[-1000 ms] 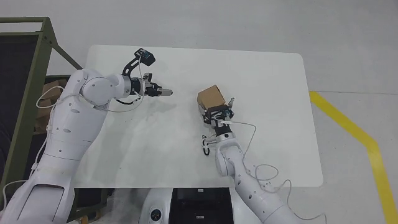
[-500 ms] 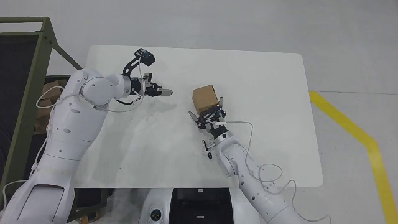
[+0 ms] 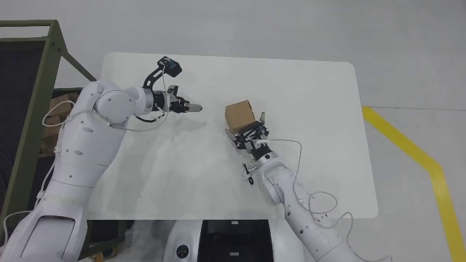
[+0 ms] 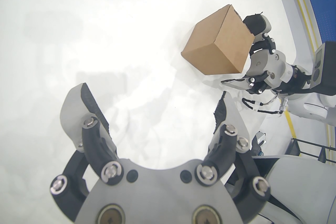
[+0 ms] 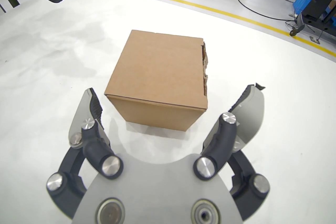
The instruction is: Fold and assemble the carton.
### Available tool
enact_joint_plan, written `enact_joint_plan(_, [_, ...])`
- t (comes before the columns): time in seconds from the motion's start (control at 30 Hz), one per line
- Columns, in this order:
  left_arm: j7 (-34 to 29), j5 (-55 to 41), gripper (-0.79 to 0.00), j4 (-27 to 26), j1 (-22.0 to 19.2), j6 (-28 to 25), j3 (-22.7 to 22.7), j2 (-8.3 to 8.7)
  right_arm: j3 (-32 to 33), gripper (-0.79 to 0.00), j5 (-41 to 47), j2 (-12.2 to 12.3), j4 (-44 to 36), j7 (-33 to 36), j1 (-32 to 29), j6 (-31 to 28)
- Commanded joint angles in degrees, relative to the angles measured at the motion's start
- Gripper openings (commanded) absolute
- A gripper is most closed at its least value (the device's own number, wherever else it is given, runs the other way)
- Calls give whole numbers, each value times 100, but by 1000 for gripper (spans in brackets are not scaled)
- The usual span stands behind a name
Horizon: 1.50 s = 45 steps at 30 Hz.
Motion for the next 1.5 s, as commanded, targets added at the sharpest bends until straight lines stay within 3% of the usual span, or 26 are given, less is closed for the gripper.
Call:
enact_joint_plan(0.0, [0, 0, 0, 0, 0, 0, 0, 0, -8, 0, 21, -3, 118, -24, 74, -88])
enact_joint_plan(0.2, [0, 0, 0, 0, 0, 0, 0, 0, -34, 0, 114, -21, 347, -183, 225, -228])
enact_joint_plan(0.73, [0, 0, 0, 0, 0, 0, 0, 0, -316, 0, 132, -164, 593, -363, 326, 517])
enact_joint_plan(1.37, [0, 0, 0, 0, 0, 0, 0, 0, -425, 0, 443, -288, 843, -327, 512, 585])
enact_joint_plan(1.47, [0, 0, 0, 0, 0, 0, 0, 0, -442, -43, 468, -309, 856, -341, 515, 658])
